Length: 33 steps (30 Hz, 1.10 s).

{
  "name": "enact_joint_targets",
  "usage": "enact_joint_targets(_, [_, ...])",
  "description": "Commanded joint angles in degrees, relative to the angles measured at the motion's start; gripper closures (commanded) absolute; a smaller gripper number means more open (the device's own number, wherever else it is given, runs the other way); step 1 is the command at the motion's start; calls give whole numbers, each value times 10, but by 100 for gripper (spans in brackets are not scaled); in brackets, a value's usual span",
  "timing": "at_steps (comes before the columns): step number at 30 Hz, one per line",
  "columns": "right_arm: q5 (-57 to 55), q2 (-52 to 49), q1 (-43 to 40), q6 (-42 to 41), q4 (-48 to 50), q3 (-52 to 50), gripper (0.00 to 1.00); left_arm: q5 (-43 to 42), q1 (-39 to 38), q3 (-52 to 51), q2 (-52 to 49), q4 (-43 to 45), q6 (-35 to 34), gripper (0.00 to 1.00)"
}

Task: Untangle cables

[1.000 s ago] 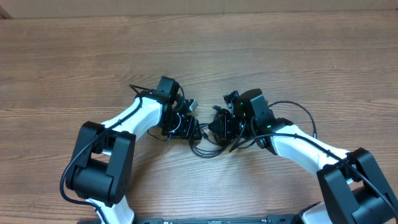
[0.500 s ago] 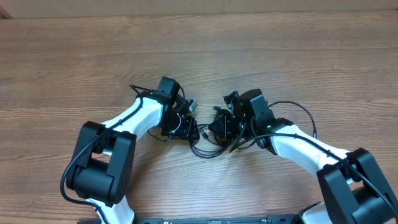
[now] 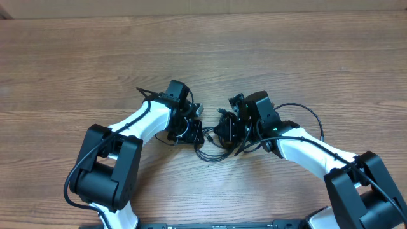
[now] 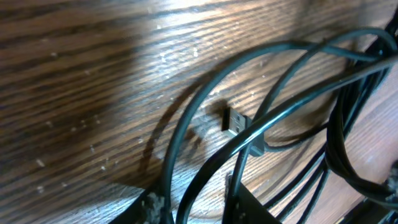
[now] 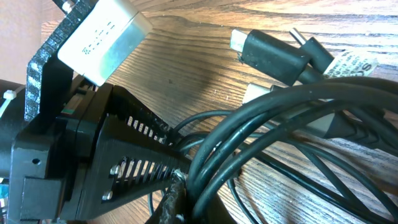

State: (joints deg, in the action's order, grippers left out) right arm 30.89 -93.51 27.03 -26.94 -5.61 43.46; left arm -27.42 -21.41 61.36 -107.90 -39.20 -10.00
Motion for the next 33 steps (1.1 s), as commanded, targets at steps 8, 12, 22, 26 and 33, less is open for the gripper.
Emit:
enact_joint_targets(8, [-4, -3, -1, 5, 0, -8, 96, 37, -5, -13, -16, 11, -25, 73])
enact_joint_targets(12, [-9, -3, -1, 5, -1, -8, 96, 37, -5, -14, -17, 16, -25, 74])
enact_joint_targets(22, [-9, -3, -1, 5, -3, -8, 96, 37, -5, -14, -17, 20, -25, 87])
enact_joint_targets(26, [-9, -3, -1, 5, -3, -8, 96, 37, -5, -14, -17, 24, -25, 93])
enact_joint_targets(33, [-9, -3, -1, 5, -3, -8, 96, 37, -5, -14, -17, 28, -25, 96])
